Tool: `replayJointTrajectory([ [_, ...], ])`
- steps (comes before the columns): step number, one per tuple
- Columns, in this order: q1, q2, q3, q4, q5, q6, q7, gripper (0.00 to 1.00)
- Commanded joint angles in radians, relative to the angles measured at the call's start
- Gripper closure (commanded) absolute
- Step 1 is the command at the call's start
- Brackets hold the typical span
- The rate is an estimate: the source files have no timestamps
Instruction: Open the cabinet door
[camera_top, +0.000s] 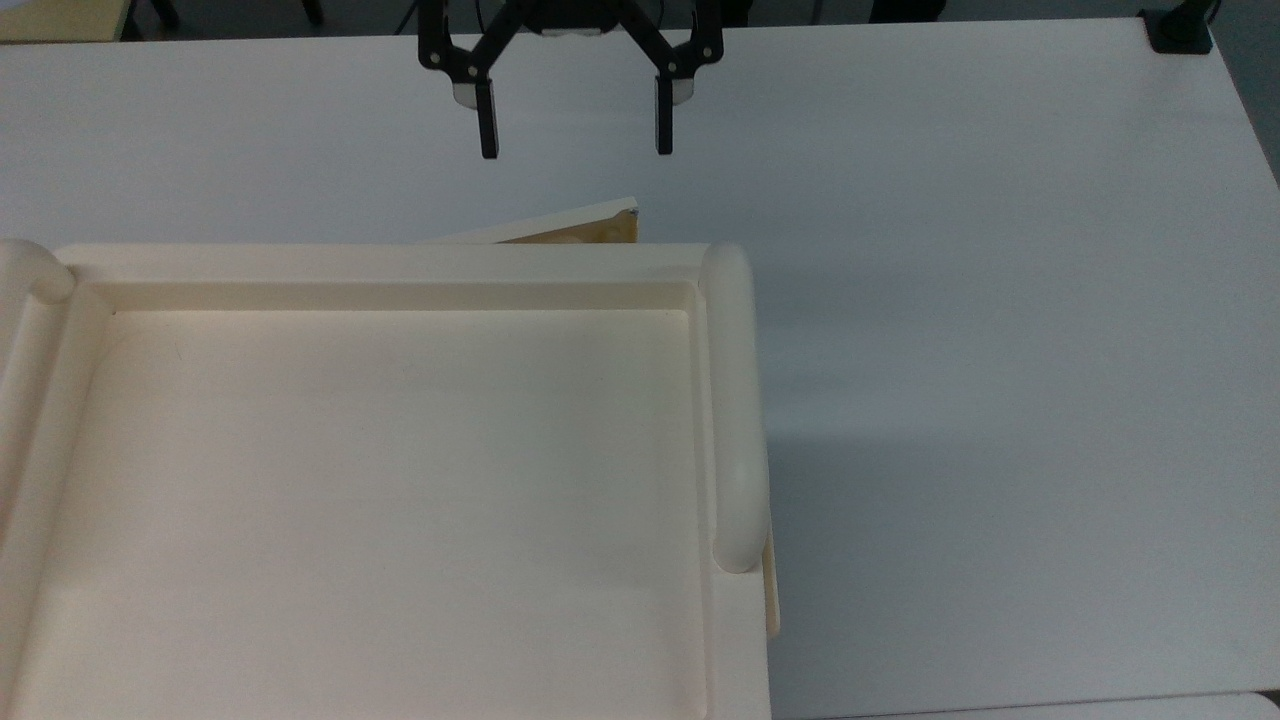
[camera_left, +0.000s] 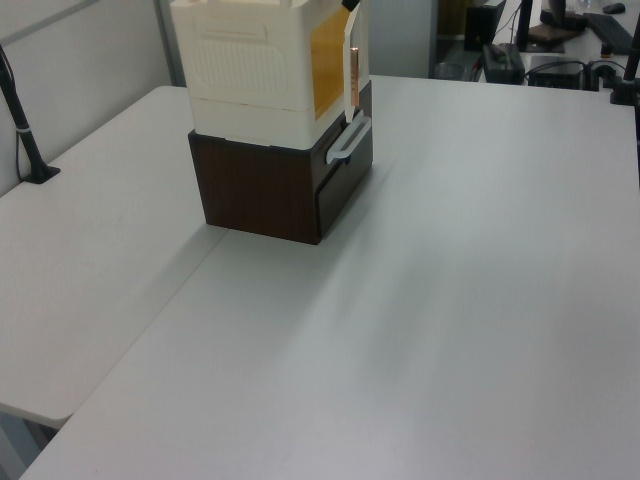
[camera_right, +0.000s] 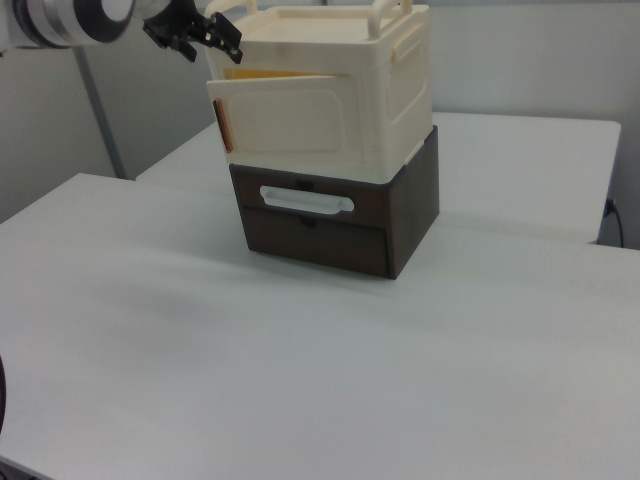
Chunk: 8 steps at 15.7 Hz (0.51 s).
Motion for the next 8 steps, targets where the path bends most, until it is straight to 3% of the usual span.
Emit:
replayJointTrajectory([
  [1, 0.026, 0.033, -0.001, -0.016, 0.012, 0.061, -0.013, 0.0],
  [8, 0.026, 0.053, -0.001, -0.021, 0.015, 0.055, -0.068, 0.0],
])
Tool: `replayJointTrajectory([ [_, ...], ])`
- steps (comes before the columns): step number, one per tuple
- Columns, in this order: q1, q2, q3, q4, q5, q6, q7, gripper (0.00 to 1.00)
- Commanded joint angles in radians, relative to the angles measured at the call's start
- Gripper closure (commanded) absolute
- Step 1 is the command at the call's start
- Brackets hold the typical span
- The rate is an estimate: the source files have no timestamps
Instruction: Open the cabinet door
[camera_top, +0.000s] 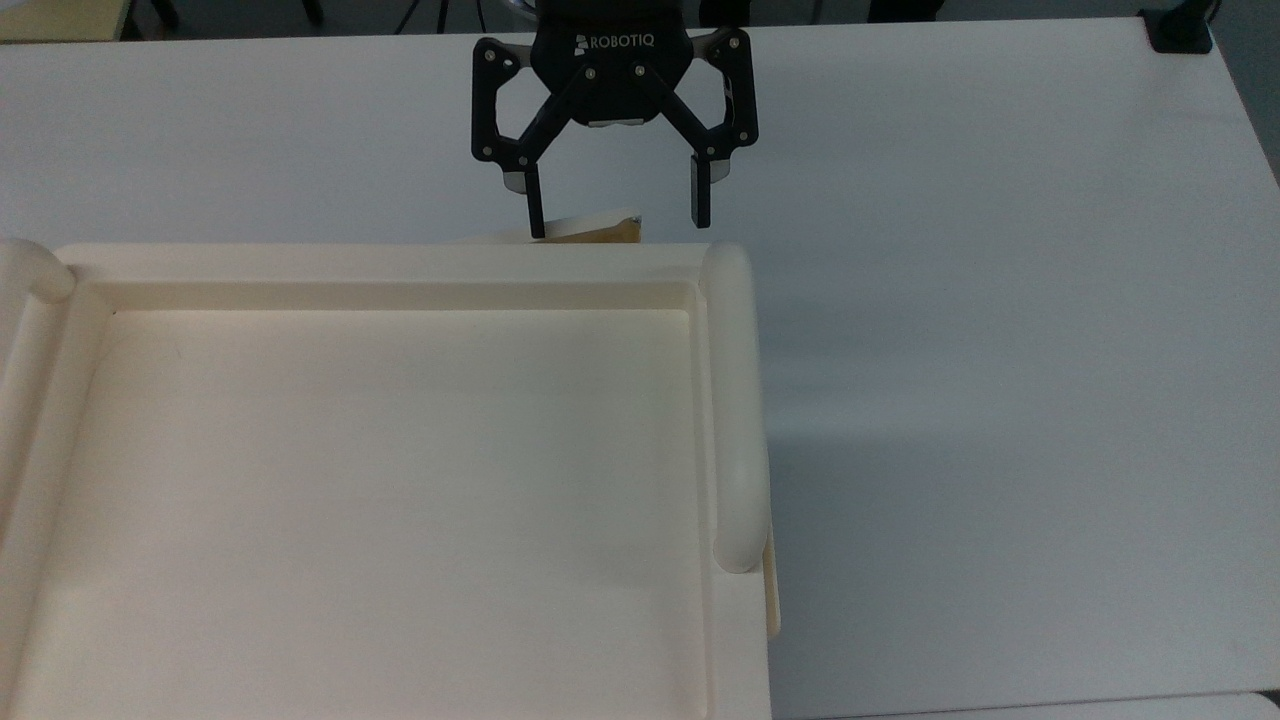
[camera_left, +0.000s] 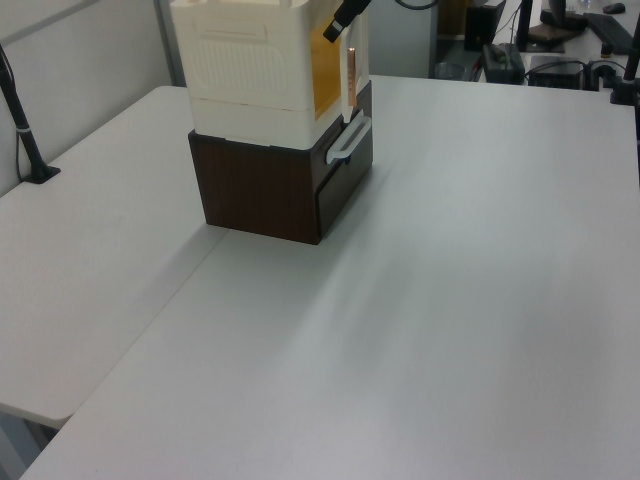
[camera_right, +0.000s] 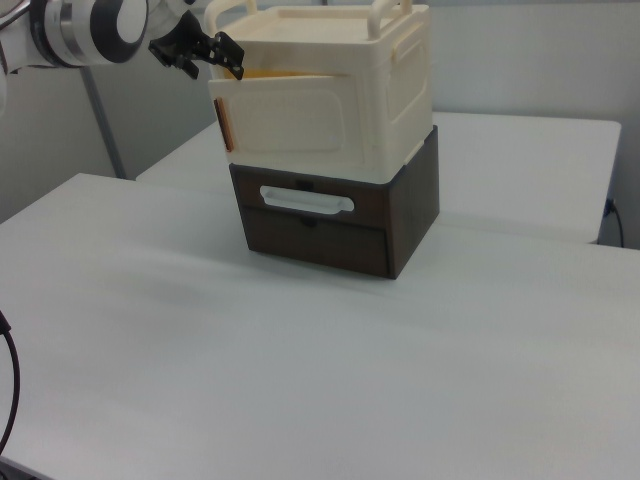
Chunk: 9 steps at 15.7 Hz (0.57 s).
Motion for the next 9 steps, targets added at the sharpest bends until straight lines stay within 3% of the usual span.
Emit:
replayJointTrajectory([
  [1, 0.005, -0.012, -0.007, -0.025, 0.015, -0.002, -0.037, 0.0],
  [4, -0.001, -0.02, -0.011, -0.034, 0.014, -0.017, -0.037, 0.0],
  [9, -0.004, -0.072, -0.022, -0.022, 0.028, -0.229, -0.146, 0.0],
])
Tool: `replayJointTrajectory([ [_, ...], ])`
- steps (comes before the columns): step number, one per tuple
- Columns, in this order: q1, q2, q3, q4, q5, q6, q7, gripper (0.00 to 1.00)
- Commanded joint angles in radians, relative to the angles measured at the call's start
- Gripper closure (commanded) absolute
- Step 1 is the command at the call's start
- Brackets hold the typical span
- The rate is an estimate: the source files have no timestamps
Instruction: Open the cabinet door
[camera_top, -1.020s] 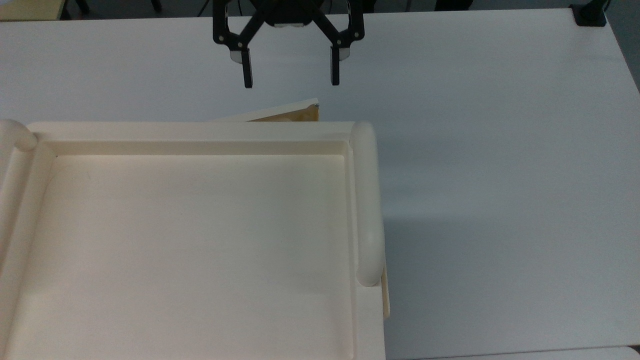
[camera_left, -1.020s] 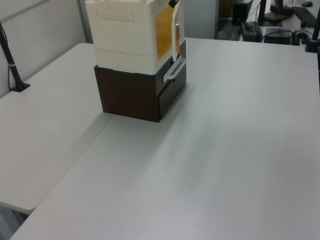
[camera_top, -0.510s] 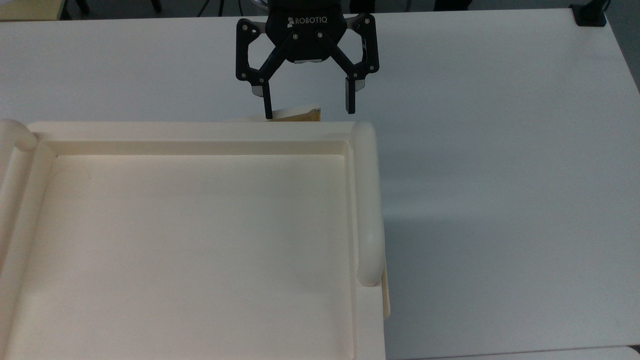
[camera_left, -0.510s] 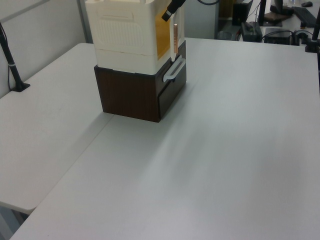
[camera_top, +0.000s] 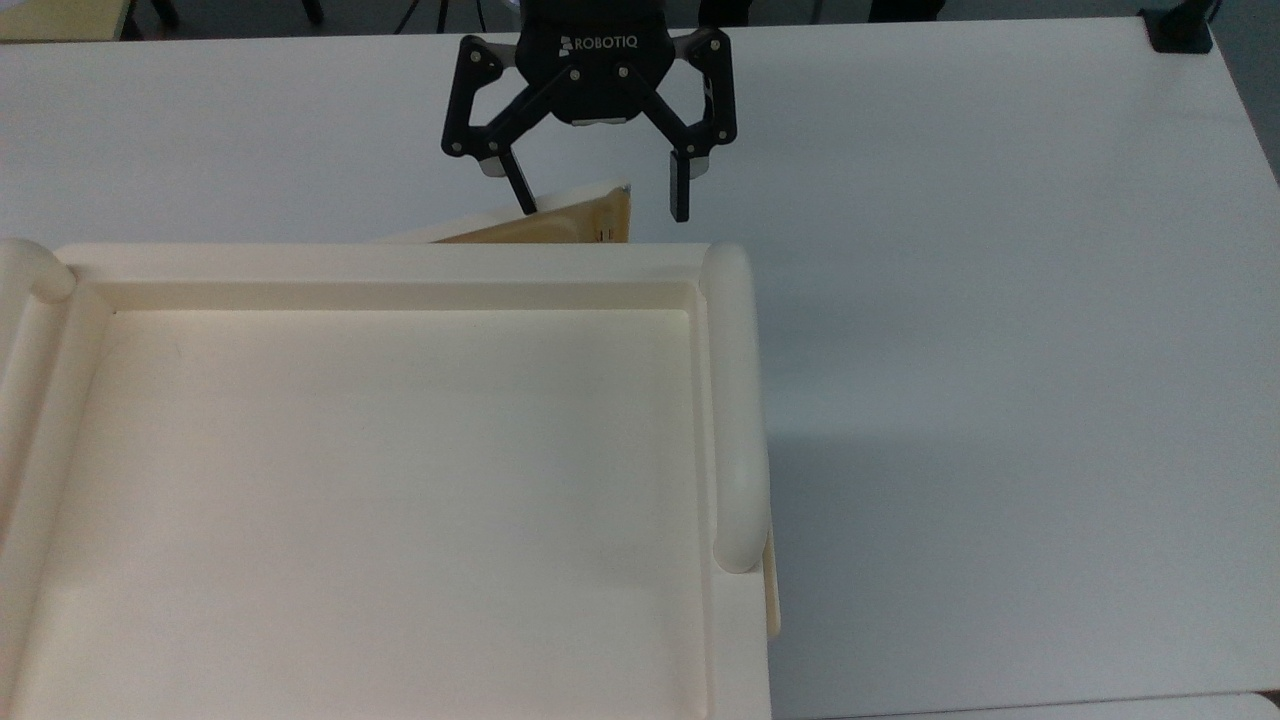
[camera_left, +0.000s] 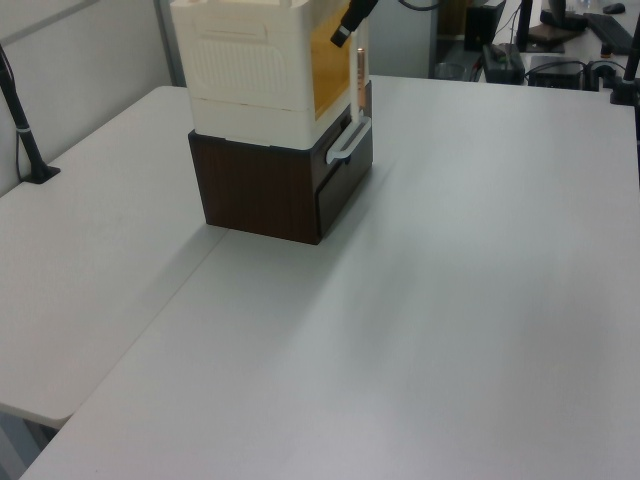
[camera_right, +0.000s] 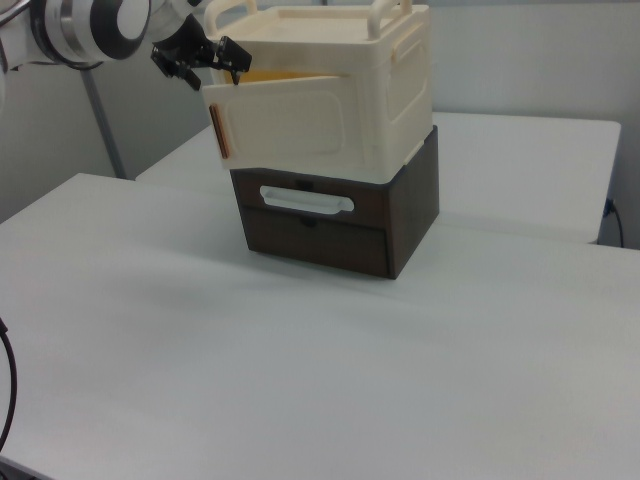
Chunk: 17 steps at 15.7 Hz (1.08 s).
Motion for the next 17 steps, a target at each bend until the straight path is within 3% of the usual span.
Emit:
replayJointTrajectory([
  [1, 0.001, -0.078, -0.015, -0.024, 0.043, -0.143, -0.079, 0.0],
  [13, 0.01, -0.05, -0.003, -0.025, 0.081, -0.136, -0.074, 0.0],
  [17, -0.02, -0.06, -0.034, -0.035, 0.069, -0.165, -0.079, 0.0],
])
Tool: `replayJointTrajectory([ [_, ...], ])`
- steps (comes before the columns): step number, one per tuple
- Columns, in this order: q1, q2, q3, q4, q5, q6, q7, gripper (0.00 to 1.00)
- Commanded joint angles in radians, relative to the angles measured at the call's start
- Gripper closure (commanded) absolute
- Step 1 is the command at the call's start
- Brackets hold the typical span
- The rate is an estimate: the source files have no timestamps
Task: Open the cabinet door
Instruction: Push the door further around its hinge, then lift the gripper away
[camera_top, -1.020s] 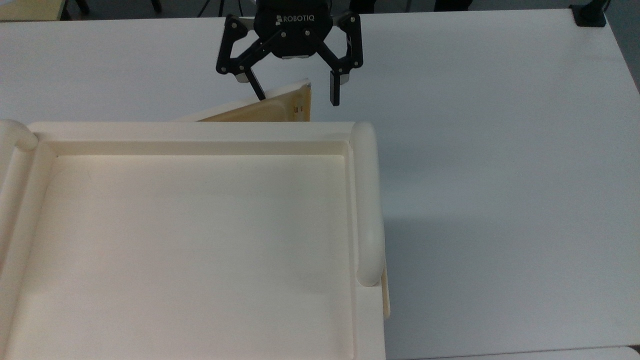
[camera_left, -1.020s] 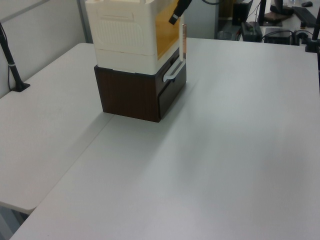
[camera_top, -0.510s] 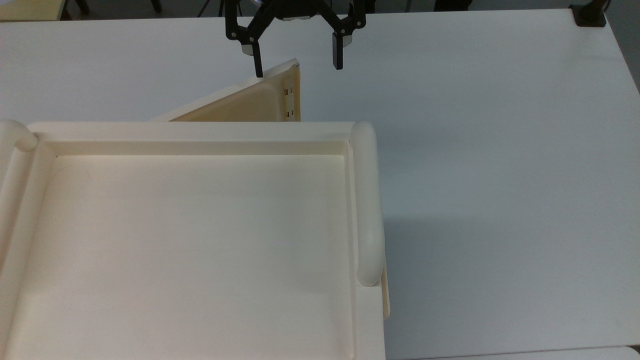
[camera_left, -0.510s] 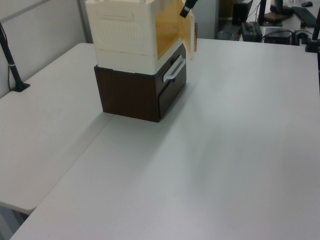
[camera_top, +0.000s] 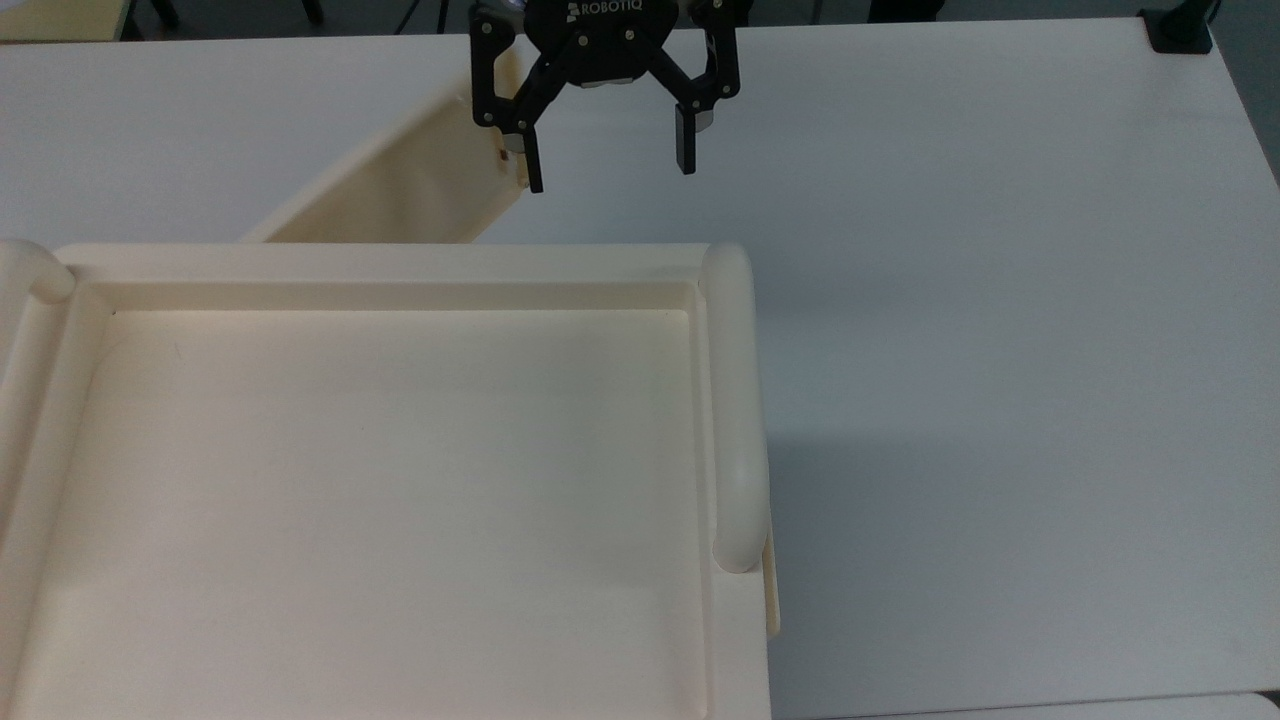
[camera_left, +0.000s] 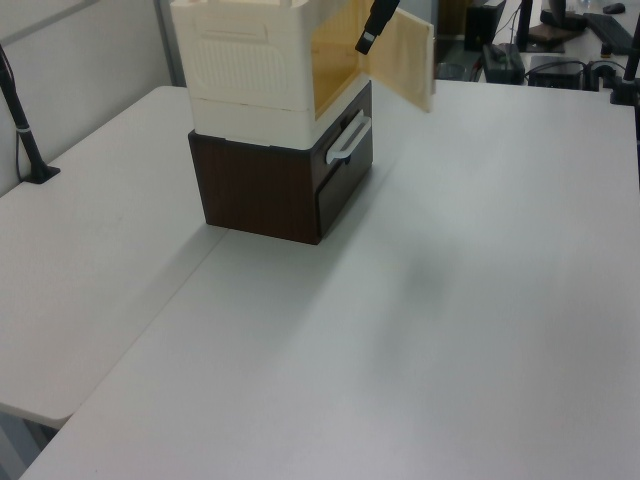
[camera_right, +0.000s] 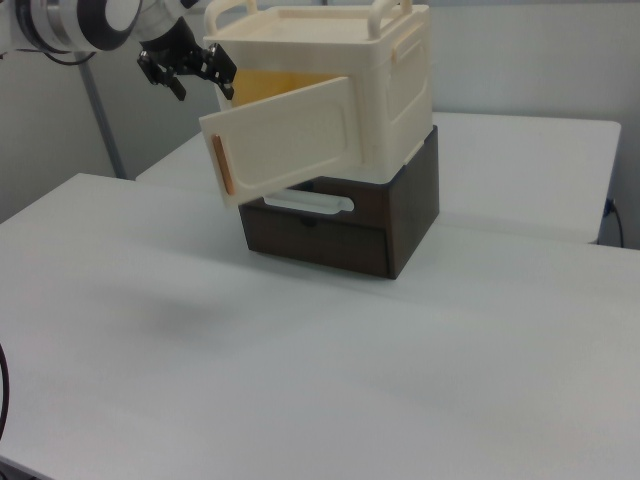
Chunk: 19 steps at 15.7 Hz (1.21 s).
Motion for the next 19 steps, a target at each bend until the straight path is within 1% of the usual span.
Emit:
replayJointTrajectory([
  [1, -0.034, -0.02, -0.044, -0.022, 0.014, -0.061, -0.042, 0.0],
  [3, -0.04, -0.026, -0.067, -0.019, 0.013, -0.135, -0.083, 0.0],
  [4, -0.041, -0.027, -0.081, -0.019, 0.011, -0.205, -0.091, 0.0],
  [8, -0.043, -0.036, -0.097, -0.039, -0.004, -0.347, -0.085, 0.0],
  [10, -0.051, -0.064, -0.097, -0.077, -0.013, -0.375, -0.065, 0.0],
  [13, -0.063, -0.115, -0.097, -0.152, -0.018, -0.379, 0.034, 0.0],
  [15, -0.061, -0.131, -0.095, -0.191, -0.054, -0.385, 0.038, 0.0],
  [17, -0.058, -0.147, -0.097, -0.214, -0.061, -0.388, 0.044, 0.0],
  [19, -0.058, -0.155, -0.097, -0.217, -0.061, -0.392, 0.044, 0.0],
])
